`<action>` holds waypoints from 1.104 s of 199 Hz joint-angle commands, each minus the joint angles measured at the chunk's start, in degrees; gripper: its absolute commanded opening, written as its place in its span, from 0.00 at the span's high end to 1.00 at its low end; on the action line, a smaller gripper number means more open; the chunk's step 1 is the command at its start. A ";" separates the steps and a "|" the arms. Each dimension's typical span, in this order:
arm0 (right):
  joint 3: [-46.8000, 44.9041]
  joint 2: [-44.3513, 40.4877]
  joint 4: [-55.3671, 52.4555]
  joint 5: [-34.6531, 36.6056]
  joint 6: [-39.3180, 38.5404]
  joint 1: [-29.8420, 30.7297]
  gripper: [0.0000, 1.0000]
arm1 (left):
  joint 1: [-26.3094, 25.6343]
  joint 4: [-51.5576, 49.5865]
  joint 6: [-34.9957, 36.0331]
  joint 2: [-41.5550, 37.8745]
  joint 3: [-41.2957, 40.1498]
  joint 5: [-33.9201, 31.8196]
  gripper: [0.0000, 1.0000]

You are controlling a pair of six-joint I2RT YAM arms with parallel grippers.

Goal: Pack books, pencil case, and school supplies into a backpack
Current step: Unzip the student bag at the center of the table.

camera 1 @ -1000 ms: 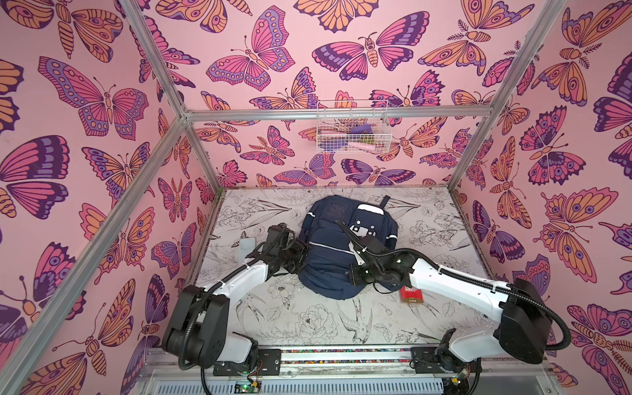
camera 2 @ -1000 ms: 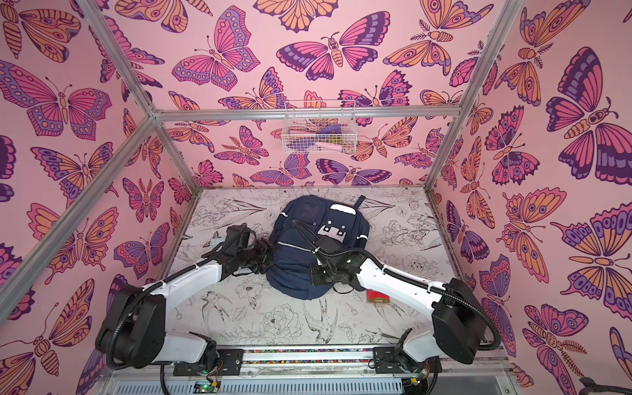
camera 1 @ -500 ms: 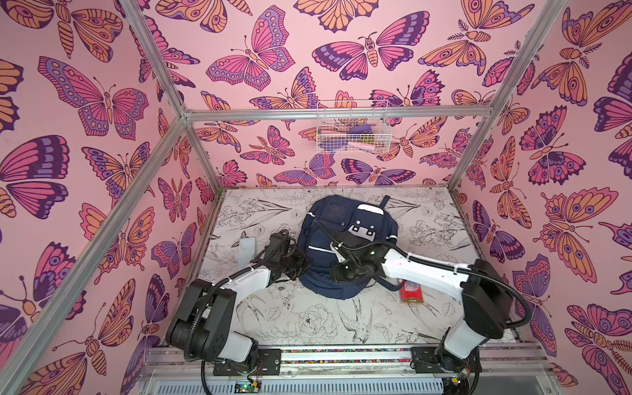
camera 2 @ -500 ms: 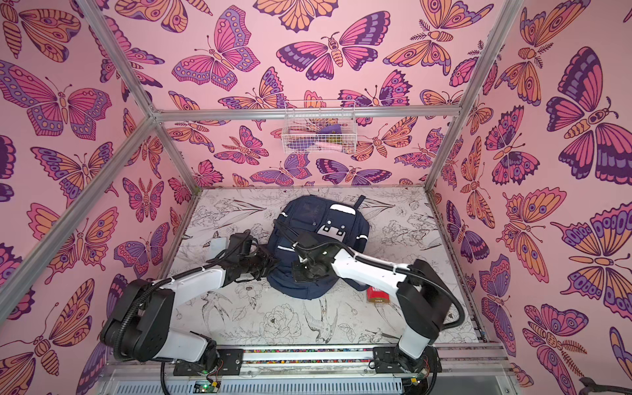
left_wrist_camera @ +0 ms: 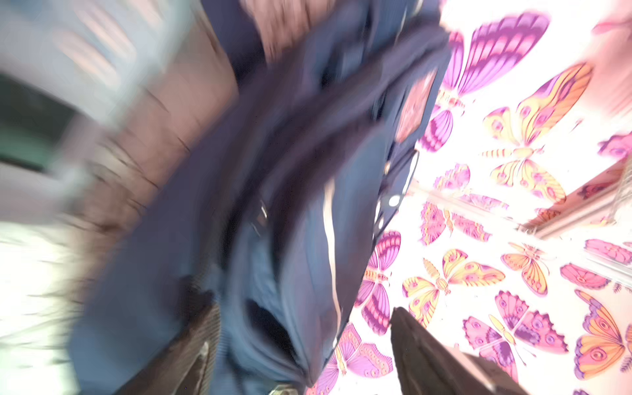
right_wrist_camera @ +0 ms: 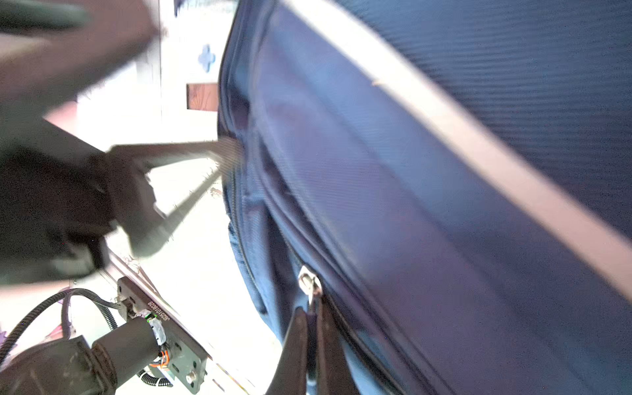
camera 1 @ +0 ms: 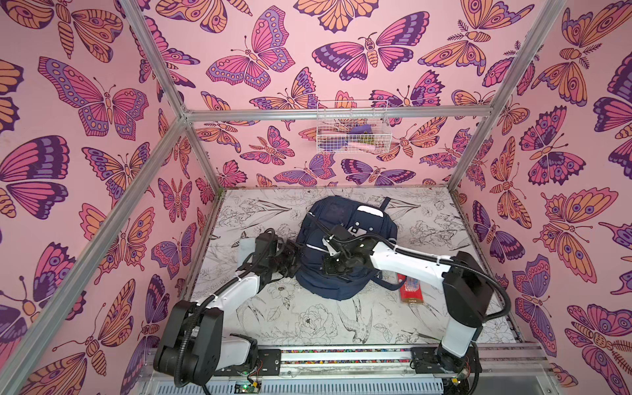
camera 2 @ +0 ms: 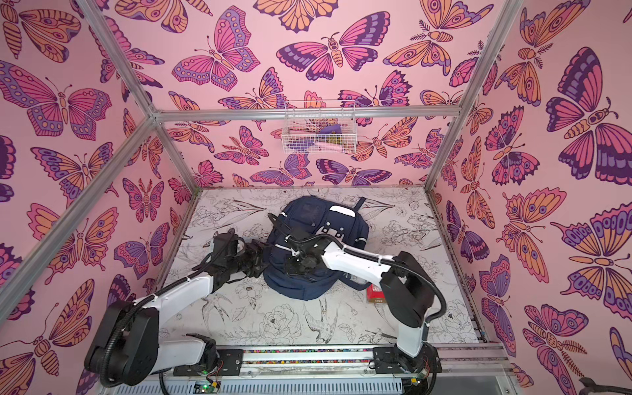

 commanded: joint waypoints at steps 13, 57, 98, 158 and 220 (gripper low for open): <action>-5.20 -5.88 -1.03 2.88 -0.27 -1.32 1.00 | 1.12 -6.89 4.29 1.43 -0.69 1.65 0.20; -5.25 -4.90 0.79 0.87 1.37 -0.72 1.00 | -0.92 5.43 -0.11 7.76 -3.19 5.90 0.35; -3.82 -3.88 0.30 0.70 1.64 0.38 1.00 | -1.22 14.54 -3.70 13.19 -3.79 8.27 0.65; 2.71 2.97 2.49 -3.66 3.66 2.53 1.00 | -3.03 23.54 -9.06 13.13 -6.05 8.92 1.00; 25.71 15.08 -3.89 -6.85 2.45 0.17 1.00 | -7.02 33.78 -13.27 6.94 -7.10 5.92 1.00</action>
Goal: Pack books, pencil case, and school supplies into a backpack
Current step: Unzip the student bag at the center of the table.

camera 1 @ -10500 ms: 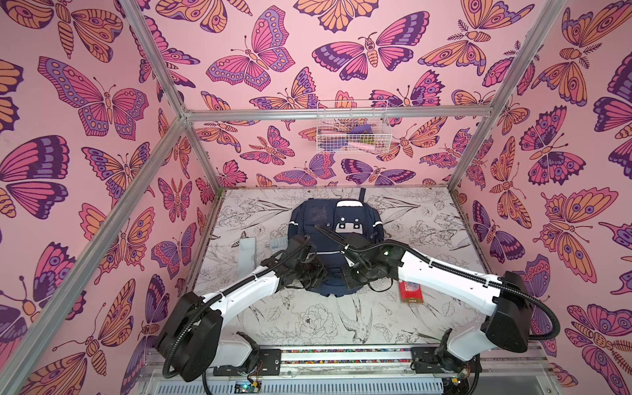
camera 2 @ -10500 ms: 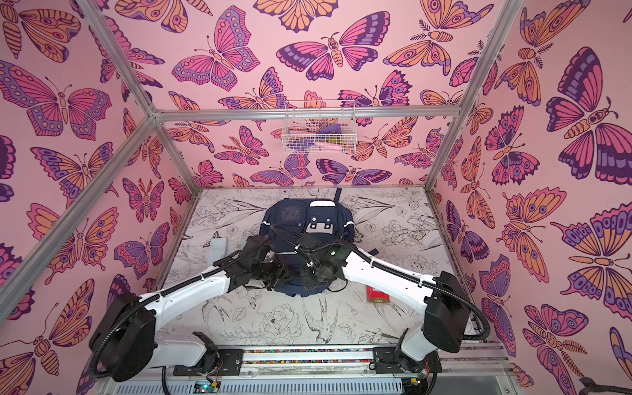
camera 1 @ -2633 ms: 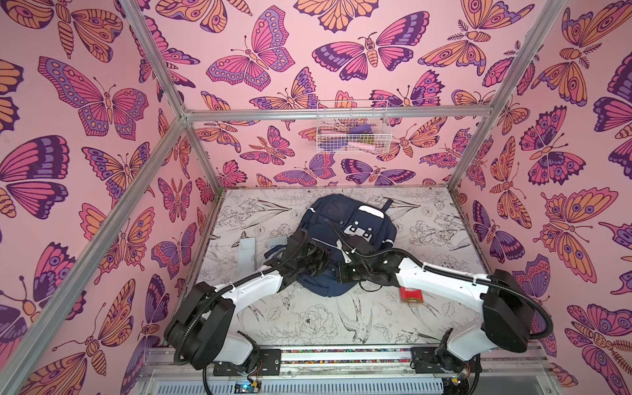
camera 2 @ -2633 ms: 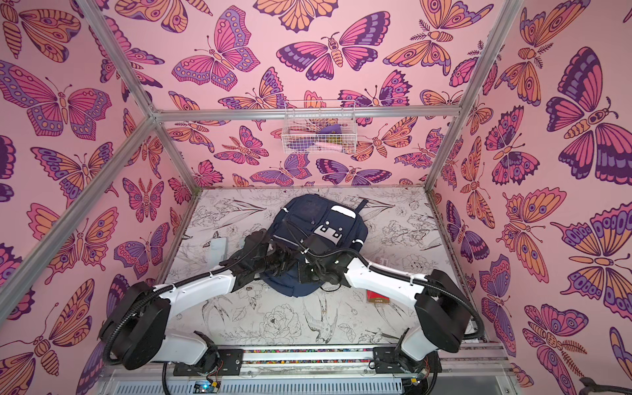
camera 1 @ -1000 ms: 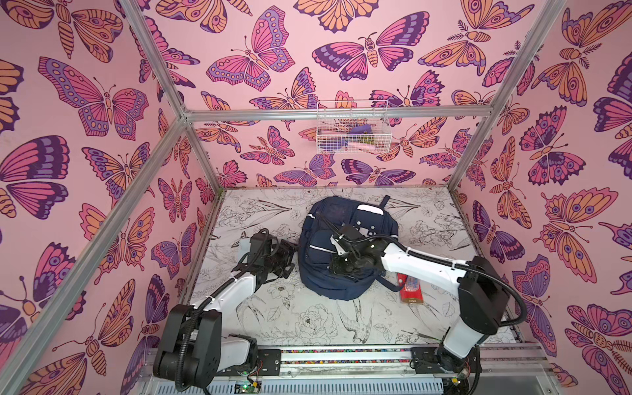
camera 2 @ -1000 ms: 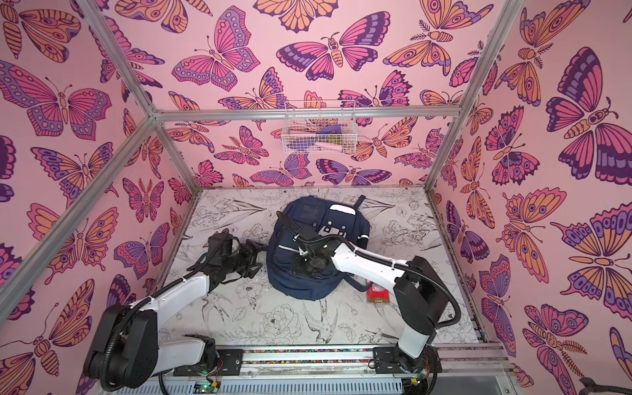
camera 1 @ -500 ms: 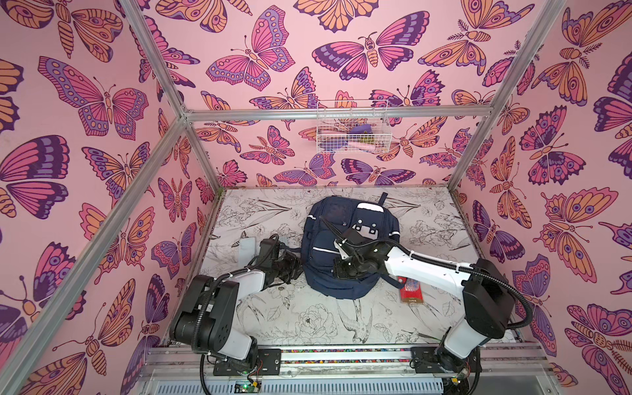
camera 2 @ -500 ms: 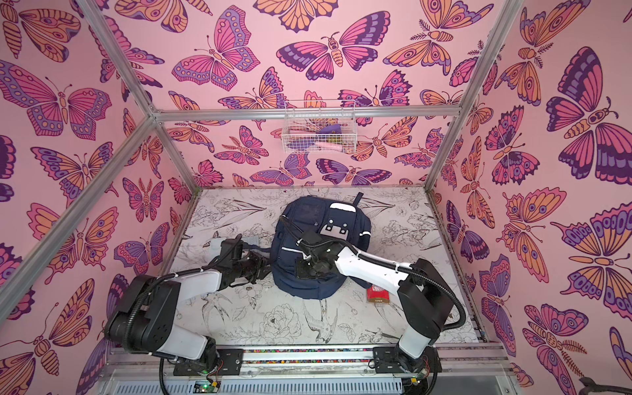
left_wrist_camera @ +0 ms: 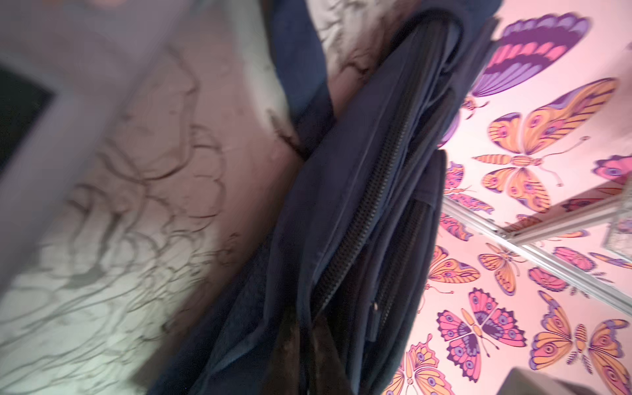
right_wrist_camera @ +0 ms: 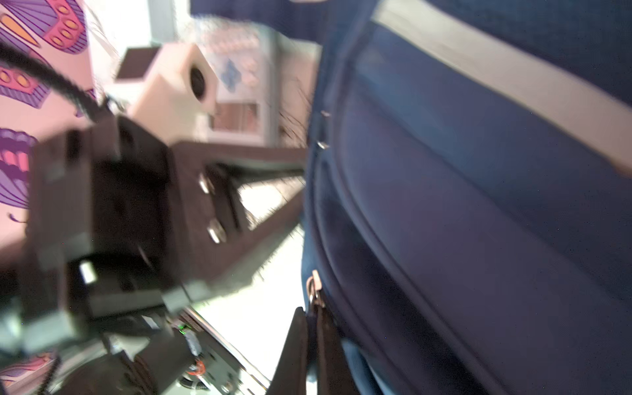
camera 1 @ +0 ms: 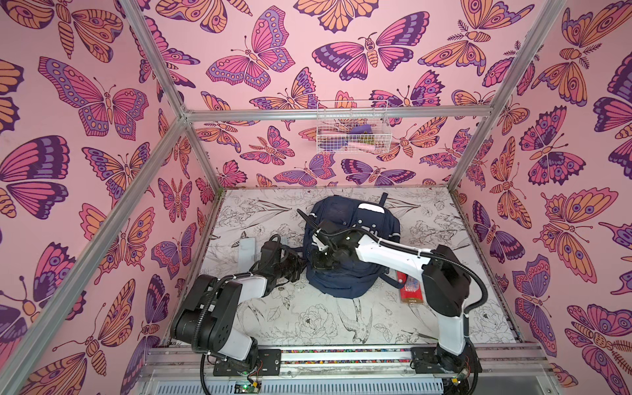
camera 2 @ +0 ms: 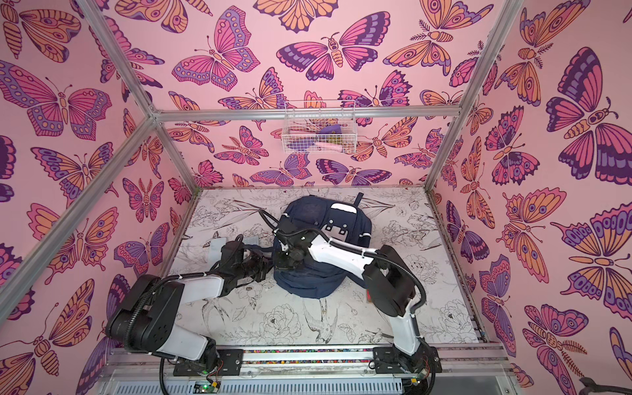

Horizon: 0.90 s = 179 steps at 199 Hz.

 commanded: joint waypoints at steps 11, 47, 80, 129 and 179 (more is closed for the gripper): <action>5.45 -1.39 1.26 -2.21 -0.72 -3.33 1.00 | -3.85 8.53 -1.93 -7.33 -1.89 0.88 1.00; -2.14 -8.49 0.11 0.01 -1.58 -8.32 1.00 | -6.09 8.86 -1.06 -13.58 -8.03 -2.30 1.00; -10.75 -14.60 0.34 0.86 -1.89 -9.92 1.00 | -7.93 8.84 0.20 -16.34 -11.57 -3.08 1.00; -10.31 -10.75 3.92 -2.45 1.41 -5.82 1.00 | -12.84 14.22 1.16 -13.75 -10.70 -5.86 1.00; 7.22 0.61 1.87 -6.78 3.78 -4.25 1.00 | -16.83 17.89 1.41 -10.94 -11.38 -8.07 1.00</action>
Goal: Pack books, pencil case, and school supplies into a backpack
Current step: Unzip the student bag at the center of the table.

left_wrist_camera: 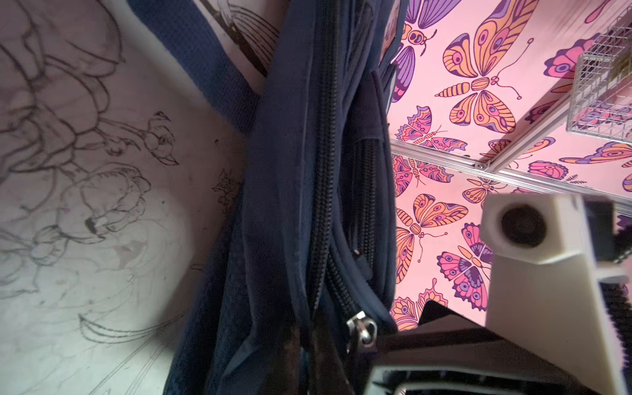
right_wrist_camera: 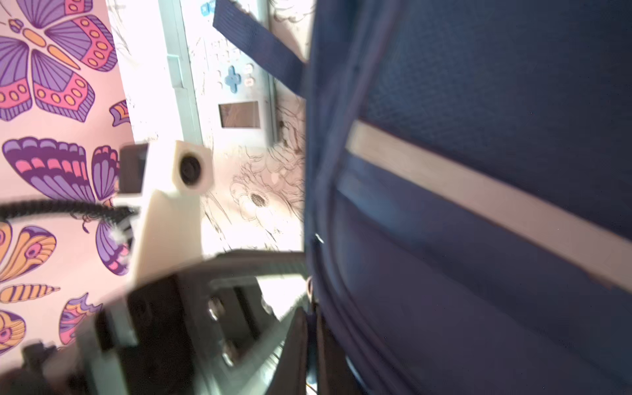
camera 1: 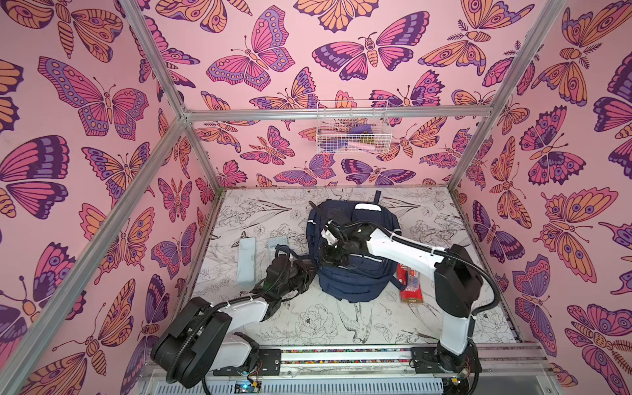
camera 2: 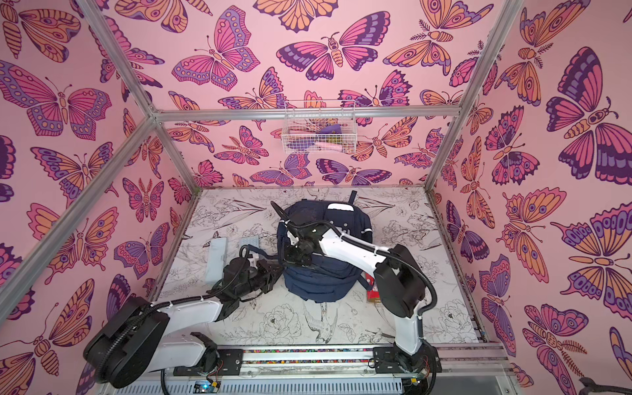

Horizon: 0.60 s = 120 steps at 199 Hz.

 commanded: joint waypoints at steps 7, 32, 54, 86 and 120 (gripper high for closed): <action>12.58 6.00 2.75 -0.20 0.65 -0.16 1.00 | -3.49 8.19 1.19 -0.13 -1.16 2.93 1.00; 18.75 10.64 -1.40 1.04 -0.55 -0.52 1.00 | -4.19 10.09 0.97 -0.32 -2.07 2.34 1.00; 15.75 8.69 -1.36 2.73 -1.21 -0.77 1.00 | -4.11 8.61 1.07 -1.80 -2.89 1.01 1.00; 9.13 2.26 -1.78 3.49 -2.90 -0.67 0.68 | -1.15 -10.95 6.87 -10.03 -0.27 0.46 0.53; 4.50 -5.10 -1.29 2.54 -3.56 -0.47 0.50 | 1.79 -42.99 23.39 -22.78 10.27 -8.97 0.21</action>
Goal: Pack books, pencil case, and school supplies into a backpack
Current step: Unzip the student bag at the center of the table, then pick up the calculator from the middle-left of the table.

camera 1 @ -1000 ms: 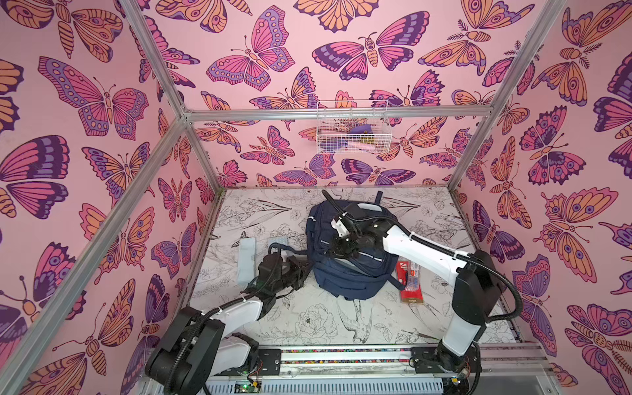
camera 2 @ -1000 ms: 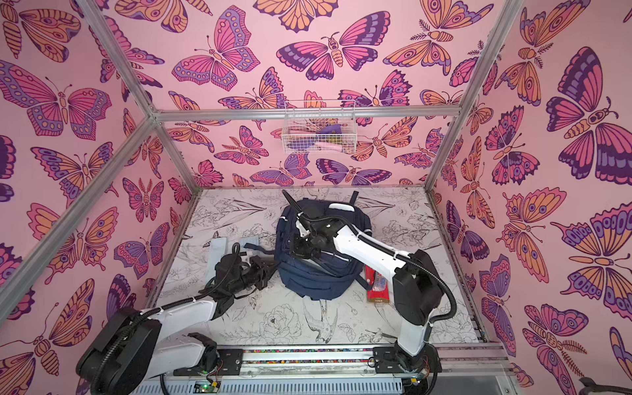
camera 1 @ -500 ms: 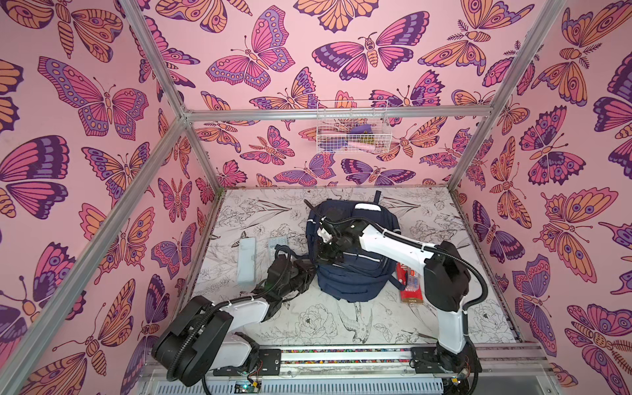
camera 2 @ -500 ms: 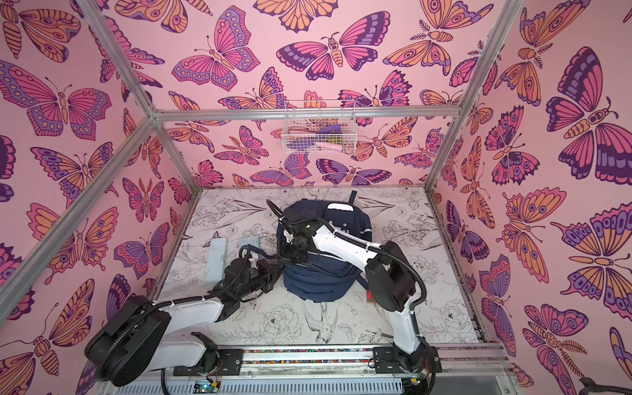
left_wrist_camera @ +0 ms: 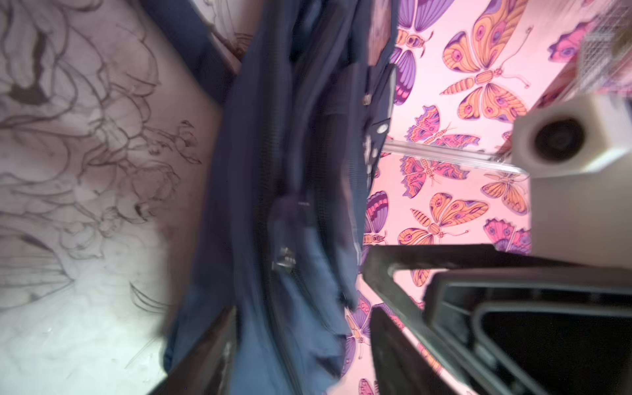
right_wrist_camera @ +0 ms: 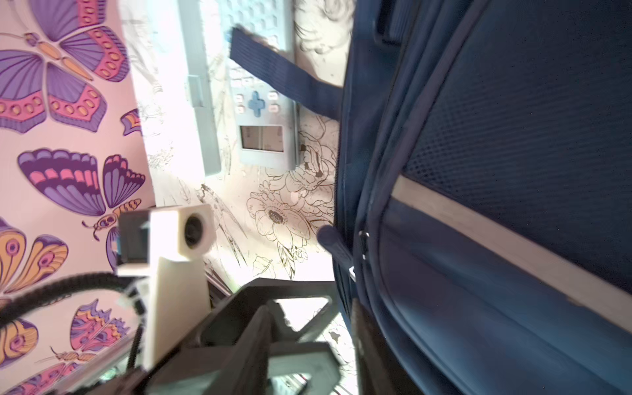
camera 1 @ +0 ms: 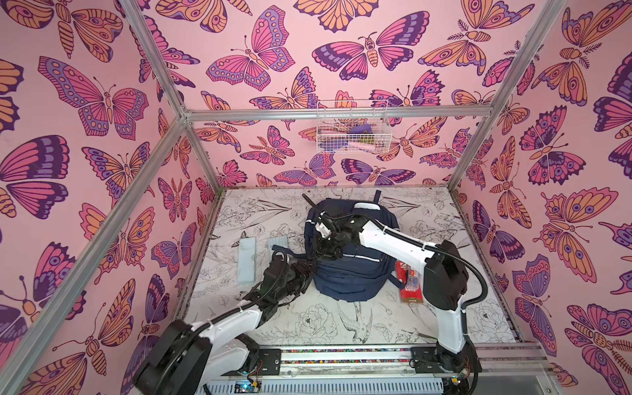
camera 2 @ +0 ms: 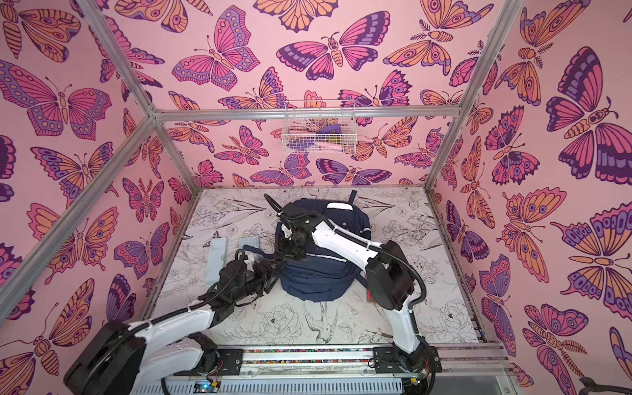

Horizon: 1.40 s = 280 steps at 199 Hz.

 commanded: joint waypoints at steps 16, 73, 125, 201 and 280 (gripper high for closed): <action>-4.32 -8.75 3.88 1.71 -1.35 -0.11 0.47 | 3.84 -31.52 19.96 -9.88 10.74 -8.60 0.15; -15.09 -17.39 9.17 3.13 0.48 -0.02 0.24 | 13.56 -45.44 40.04 5.98 22.98 -8.94 0.01; -21.95 -22.39 10.46 5.43 1.16 -0.04 0.21 | 13.51 -51.72 48.45 24.48 30.47 -12.26 0.00; -24.72 -24.73 11.49 5.91 1.59 -0.03 0.21 | 13.50 -53.95 48.65 33.09 34.71 -17.02 0.00; -26.08 -26.50 10.24 7.06 1.15 0.00 0.22 | 13.95 -53.89 47.10 41.30 37.63 -20.57 0.05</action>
